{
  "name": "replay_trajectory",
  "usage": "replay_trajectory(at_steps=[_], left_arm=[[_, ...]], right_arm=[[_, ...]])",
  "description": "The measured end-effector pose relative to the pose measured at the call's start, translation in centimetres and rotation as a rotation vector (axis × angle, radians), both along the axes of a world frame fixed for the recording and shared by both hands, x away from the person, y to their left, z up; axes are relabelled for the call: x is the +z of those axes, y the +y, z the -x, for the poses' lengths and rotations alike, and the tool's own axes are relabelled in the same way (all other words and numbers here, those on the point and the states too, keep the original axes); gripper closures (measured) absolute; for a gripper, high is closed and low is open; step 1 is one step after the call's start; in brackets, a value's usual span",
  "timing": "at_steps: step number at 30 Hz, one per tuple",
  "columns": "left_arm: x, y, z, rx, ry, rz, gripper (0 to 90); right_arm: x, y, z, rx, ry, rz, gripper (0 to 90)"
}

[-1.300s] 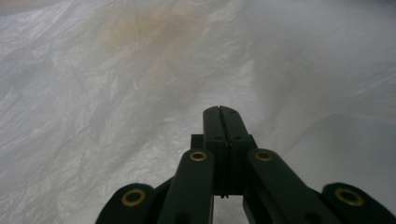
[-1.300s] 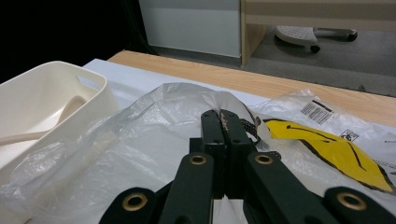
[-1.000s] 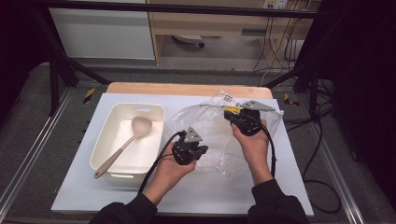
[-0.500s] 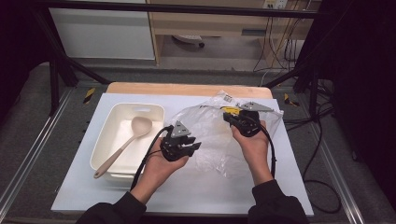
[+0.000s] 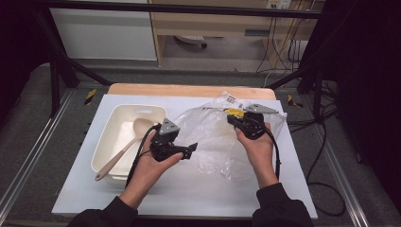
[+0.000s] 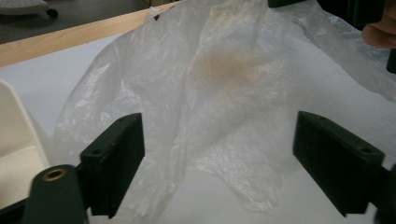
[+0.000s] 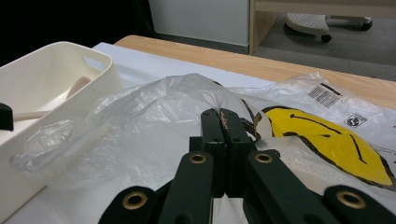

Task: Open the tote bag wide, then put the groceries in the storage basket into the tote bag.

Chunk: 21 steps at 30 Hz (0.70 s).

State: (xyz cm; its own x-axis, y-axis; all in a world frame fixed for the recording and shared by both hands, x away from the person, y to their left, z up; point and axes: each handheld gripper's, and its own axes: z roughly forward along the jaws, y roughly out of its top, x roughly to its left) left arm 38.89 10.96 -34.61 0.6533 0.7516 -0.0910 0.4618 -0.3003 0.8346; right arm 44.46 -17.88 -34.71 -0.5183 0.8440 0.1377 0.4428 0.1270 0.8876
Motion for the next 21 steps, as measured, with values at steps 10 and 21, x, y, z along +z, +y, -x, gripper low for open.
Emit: replay_trajectory(at_steps=[10, 21], left_arm=[[1.3, 4.1, 0.5, 0.066, -0.039, 0.066, 7.9], [2.5, 7.6, 0.7, 0.117, -0.076, 0.014, 7.6]], right_arm=[[-0.3, 0.0, 0.0, 0.008, 0.011, 0.01, 90.0], [-0.6, 0.3, 0.2, 0.025, 0.02, 0.022, 90.0]])
